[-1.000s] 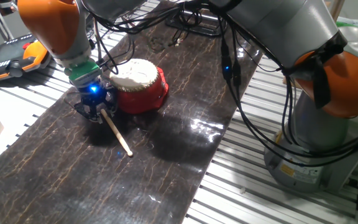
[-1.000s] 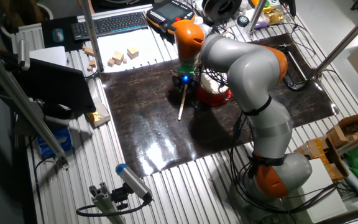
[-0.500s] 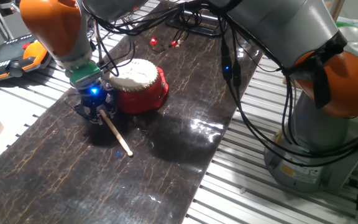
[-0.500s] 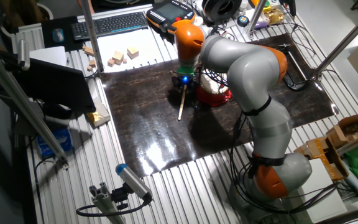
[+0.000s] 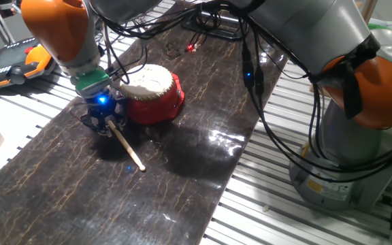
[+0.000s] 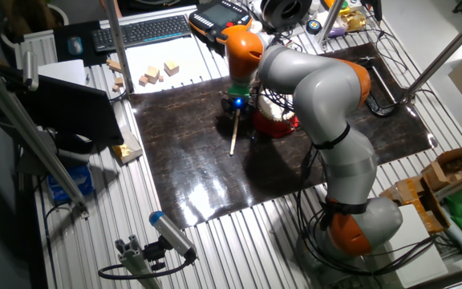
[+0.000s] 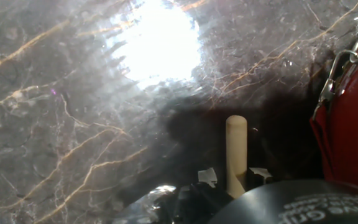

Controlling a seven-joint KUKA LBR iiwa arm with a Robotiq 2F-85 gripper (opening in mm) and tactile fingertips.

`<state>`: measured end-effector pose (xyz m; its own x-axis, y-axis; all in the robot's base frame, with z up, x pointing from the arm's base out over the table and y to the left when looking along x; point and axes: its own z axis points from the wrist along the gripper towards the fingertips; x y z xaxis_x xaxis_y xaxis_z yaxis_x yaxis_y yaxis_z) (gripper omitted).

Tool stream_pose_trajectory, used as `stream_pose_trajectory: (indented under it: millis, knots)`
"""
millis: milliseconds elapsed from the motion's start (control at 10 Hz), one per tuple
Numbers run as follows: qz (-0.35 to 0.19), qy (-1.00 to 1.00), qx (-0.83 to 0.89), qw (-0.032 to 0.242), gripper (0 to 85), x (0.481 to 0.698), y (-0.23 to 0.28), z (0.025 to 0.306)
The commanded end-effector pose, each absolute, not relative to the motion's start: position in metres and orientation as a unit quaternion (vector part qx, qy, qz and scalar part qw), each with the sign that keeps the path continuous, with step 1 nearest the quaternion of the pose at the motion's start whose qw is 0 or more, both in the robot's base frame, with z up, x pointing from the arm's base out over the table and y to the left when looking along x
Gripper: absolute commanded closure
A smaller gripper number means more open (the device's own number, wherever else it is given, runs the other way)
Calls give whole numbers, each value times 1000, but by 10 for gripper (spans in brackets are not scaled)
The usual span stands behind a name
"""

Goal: Play the drum

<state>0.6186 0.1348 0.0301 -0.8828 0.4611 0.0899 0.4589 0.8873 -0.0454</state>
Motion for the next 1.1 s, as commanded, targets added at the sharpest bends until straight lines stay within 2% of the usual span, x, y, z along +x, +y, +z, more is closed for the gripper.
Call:
stream_pose_trajectory:
  millis: [0, 400, 1000]
  knots:
    - [11, -970, -239, 49, 507, 619, 136, 30]
    - [9, -970, -239, 51, 510, 622, 138, 25]
    - [2, -969, -238, 71, 520, 623, 141, 27]
